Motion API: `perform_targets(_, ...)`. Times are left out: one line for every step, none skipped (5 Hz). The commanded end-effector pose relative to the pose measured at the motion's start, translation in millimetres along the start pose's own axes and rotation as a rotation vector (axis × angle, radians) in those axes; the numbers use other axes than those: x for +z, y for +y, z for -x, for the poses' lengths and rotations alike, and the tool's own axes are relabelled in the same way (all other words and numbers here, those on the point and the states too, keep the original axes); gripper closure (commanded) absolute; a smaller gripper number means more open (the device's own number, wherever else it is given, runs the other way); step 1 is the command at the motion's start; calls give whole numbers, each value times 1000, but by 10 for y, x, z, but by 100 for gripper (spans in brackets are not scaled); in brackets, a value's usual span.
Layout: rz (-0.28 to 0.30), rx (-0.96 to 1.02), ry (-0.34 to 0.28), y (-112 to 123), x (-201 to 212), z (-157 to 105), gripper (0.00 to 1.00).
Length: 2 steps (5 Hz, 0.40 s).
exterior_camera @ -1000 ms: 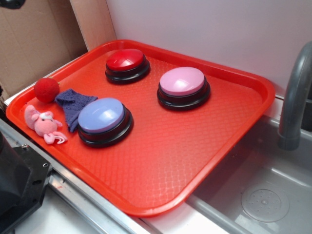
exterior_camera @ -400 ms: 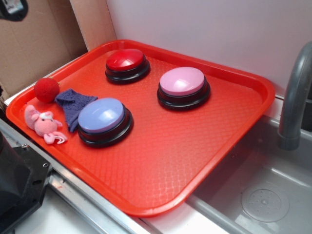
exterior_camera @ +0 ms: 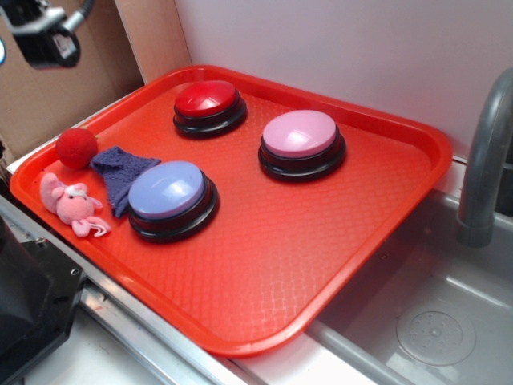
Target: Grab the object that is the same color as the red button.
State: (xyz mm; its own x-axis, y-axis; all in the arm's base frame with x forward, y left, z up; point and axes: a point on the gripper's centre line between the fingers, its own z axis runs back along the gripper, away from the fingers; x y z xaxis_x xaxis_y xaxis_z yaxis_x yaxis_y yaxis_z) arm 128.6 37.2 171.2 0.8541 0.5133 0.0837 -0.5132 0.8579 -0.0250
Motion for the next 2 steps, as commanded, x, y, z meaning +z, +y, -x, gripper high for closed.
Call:
perform_targets(-93, 268, -39, 406, -476, -320, 0)
perform_targets(-145, 382, -61, 605, -684, -465, 0)
